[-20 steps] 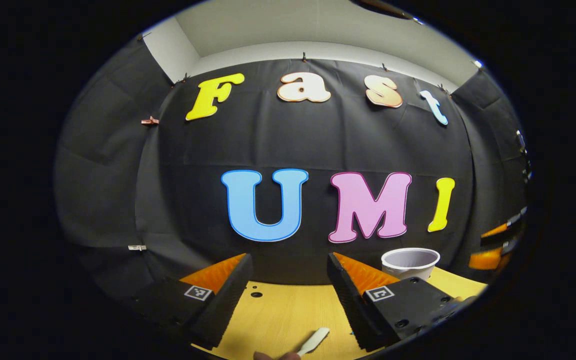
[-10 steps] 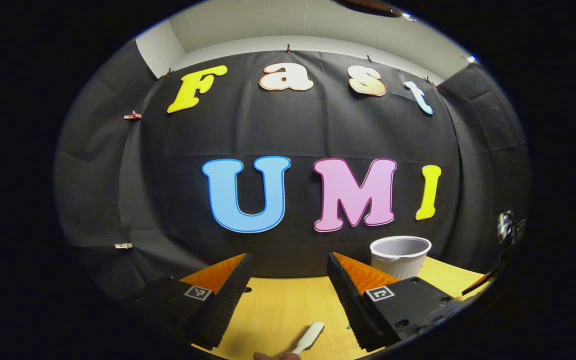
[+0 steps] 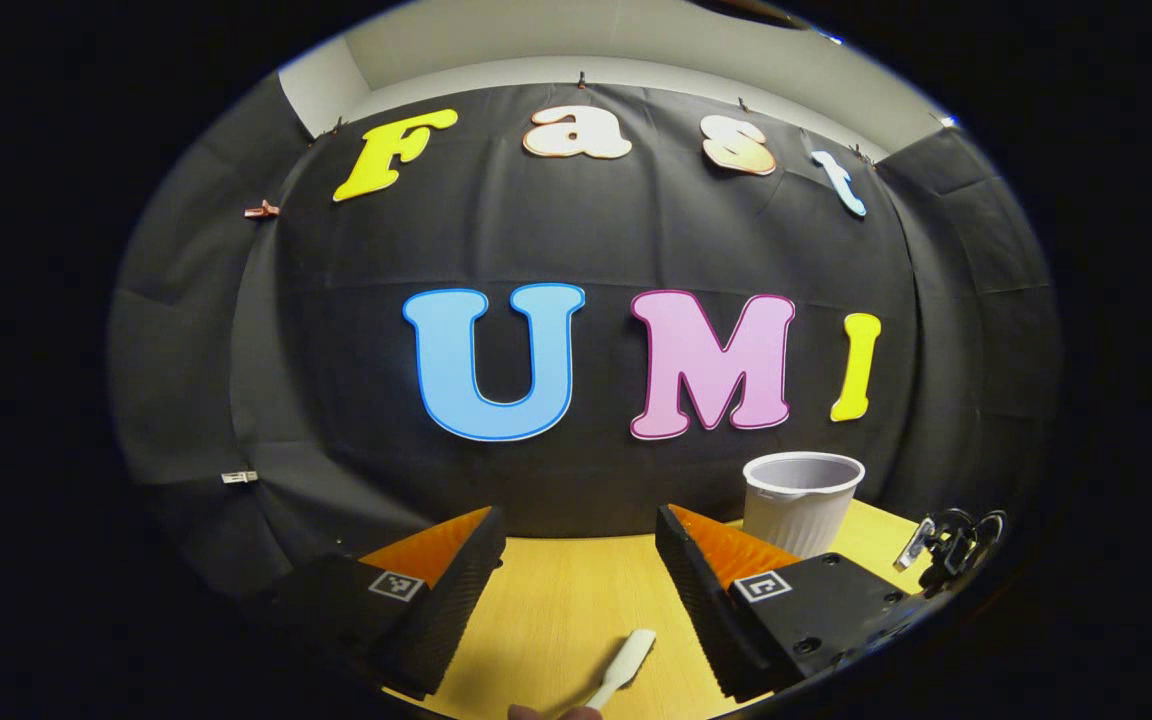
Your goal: Pick up the small broom and dustpan from the desktop, sweep the trash into the dustpan with the broom, and then empty the trash into the garbage bin.
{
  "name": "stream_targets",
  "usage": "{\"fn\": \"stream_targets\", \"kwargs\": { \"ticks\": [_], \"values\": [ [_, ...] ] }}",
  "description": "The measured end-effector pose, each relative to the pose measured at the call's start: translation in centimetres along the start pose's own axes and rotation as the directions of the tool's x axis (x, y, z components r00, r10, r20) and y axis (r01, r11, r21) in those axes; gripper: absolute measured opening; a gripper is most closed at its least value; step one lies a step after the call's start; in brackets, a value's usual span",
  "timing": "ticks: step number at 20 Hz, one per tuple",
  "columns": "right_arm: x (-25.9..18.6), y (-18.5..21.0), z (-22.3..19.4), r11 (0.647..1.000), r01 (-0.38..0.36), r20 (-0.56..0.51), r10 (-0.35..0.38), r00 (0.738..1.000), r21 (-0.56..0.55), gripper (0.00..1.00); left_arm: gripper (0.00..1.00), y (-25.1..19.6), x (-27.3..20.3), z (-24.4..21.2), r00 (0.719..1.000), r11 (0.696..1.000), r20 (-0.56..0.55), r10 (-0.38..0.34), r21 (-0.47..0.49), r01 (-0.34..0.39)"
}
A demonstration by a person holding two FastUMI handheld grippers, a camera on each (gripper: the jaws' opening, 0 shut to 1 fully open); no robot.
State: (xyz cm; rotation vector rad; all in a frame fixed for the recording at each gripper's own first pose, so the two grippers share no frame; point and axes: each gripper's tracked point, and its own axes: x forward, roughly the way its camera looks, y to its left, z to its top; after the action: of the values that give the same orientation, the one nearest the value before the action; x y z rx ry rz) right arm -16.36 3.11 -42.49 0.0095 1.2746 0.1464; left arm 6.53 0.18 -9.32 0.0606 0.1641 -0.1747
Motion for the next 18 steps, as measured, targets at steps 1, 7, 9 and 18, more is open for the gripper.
{"fn": "stream_targets", "kwargs": {
  "ticks": [1,7,9,18],
  "values": [
    [0.6,0.0,-0.3,1.000,0.003,-0.023,-0.003,1.000,-0.012,0.90,0.96,0.3,0.1,-0.4,1.000,1.000,-0.005,0.000,0.003,0.000],
    [2.7,0.2,-0.3,1.000,-0.003,-0.094,0.005,0.996,0.014,0.68,0.96,1.9,0.8,-2.5,0.999,1.000,-0.049,-0.008,-0.007,0.007],
    [3.1,0.5,-0.1,0.998,-0.022,-0.096,0.027,0.995,0.052,0.50,0.97,1.9,0.9,-3.3,0.998,1.000,-0.068,-0.018,-0.012,0.017],
    [2.4,0.4,0.2,0.998,-0.068,-0.072,0.069,0.995,0.008,0.41,0.97,-1.0,1.6,-10.5,0.942,0.992,-0.311,-0.129,-0.040,0.122]
  ]
}}
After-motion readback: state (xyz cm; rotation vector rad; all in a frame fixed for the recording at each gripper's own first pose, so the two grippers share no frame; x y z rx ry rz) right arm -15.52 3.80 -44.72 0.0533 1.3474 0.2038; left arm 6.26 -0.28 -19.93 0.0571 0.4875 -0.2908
